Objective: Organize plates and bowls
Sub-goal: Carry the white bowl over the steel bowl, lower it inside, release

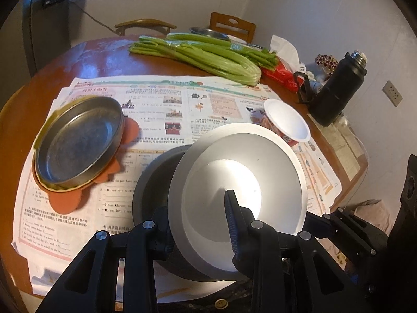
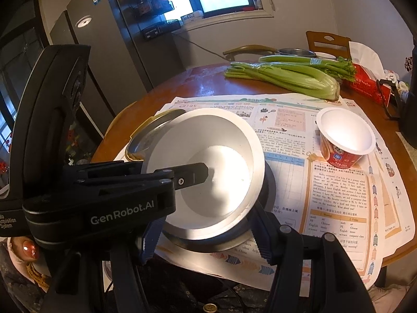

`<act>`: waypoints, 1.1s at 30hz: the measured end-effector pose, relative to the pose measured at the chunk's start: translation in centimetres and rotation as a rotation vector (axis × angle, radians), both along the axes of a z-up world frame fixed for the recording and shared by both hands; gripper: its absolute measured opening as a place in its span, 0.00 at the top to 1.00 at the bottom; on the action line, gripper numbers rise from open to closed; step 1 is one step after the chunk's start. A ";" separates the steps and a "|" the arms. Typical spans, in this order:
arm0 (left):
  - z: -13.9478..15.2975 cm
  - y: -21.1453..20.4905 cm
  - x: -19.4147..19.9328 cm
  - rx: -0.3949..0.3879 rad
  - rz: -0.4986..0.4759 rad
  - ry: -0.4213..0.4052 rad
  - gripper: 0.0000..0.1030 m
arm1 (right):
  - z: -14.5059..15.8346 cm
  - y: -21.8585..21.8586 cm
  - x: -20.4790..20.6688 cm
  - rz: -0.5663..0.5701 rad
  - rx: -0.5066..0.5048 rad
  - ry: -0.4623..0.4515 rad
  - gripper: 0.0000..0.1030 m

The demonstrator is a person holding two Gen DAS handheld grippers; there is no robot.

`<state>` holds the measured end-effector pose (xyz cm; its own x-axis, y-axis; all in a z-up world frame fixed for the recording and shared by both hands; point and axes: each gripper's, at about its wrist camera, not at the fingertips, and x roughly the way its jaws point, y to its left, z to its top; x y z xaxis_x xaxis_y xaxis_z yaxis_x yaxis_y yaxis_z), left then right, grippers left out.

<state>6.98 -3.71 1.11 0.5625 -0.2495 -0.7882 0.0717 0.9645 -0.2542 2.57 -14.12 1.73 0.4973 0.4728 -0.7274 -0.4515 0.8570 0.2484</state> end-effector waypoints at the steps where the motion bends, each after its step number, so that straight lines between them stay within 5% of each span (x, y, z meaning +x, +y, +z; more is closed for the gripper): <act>1: -0.2 0.0 0.0 0.002 0.002 0.004 0.68 | -0.2 0.0 0.0 0.001 -0.004 0.000 0.40; 33: -2.4 1.0 0.4 0.019 0.047 0.059 0.66 | -2.3 0.6 0.3 0.022 -0.042 0.027 0.40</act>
<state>7.38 -2.71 -1.32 0.5258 -0.2084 -0.8247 0.0119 0.9712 -0.2378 2.92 -13.48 -0.57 0.4669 0.4526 -0.7597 -0.4644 0.8566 0.2249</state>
